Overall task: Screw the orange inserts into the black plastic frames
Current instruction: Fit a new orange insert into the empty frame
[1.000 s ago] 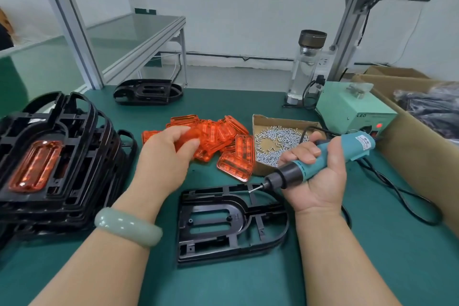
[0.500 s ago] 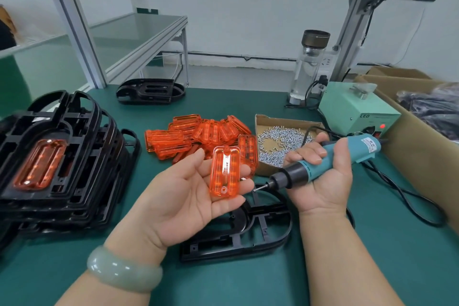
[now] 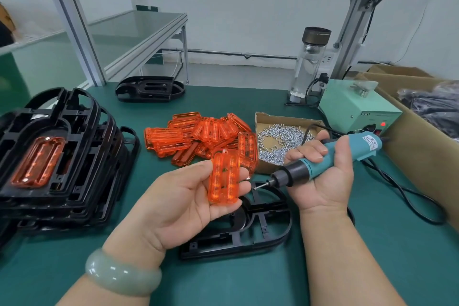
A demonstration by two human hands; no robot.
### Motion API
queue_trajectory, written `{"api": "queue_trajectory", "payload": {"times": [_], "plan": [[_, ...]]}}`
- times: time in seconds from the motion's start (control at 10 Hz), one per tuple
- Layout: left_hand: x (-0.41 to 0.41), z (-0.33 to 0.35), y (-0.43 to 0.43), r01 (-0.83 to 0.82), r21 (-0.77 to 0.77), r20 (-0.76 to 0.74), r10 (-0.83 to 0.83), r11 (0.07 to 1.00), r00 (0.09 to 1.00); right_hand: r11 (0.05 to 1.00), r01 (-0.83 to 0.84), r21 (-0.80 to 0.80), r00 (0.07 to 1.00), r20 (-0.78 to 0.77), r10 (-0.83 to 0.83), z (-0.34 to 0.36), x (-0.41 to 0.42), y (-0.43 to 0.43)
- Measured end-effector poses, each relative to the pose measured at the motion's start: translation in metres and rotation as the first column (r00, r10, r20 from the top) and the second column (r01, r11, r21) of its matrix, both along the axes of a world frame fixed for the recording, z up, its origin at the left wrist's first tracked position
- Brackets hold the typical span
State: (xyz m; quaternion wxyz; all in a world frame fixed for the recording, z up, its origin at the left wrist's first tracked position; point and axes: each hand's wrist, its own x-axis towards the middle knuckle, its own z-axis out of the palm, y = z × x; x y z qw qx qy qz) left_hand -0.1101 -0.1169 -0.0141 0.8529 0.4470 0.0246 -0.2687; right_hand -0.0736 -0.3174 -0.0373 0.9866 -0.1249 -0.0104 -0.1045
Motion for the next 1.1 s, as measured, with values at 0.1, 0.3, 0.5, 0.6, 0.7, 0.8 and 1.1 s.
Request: {"api": "queue_trajectory", "payload": {"times": [0.1,0.3,0.5,0.6,0.7,0.8,1.1], "plan": [[-0.001,-0.001,-0.001,-0.039,0.036,0.008,0.039,0.999,0.999,1.000,-0.001,-0.006,1.000,-0.003,0.001,0.000,0.000,0.000],[-0.001,0.000,0.002,-0.209,0.358,0.164,0.159,0.910,0.974,1.000,0.001,-0.004,1.000,-0.011,-0.001,0.000,0.000,0.000],[0.004,-0.001,0.011,-0.450,0.737,0.507,0.027,0.504,0.862,1.000,-0.002,0.005,1.000,-0.011,0.002,0.001,0.000,0.000],[0.003,-0.001,0.016,-0.531,0.806,0.573,-0.122,0.263,0.810,1.000,-0.002,0.007,1.000,-0.013,0.002,0.001,0.000,0.000],[-0.001,-0.004,0.016,-0.531,0.830,0.557,-0.222,0.168,0.800,1.000,-0.003,0.014,1.000,-0.017,0.003,0.001,0.000,-0.001],[-0.004,-0.007,0.014,-0.505,0.854,0.517,-0.315,0.126,0.796,1.000,-0.003,0.017,1.000,-0.018,0.003,0.000,0.000,-0.001],[-0.004,-0.009,0.006,-0.451,0.882,0.463,-0.440,0.139,0.769,1.000,0.008,0.006,1.000,-0.019,-0.008,0.000,0.000,0.000]]}}
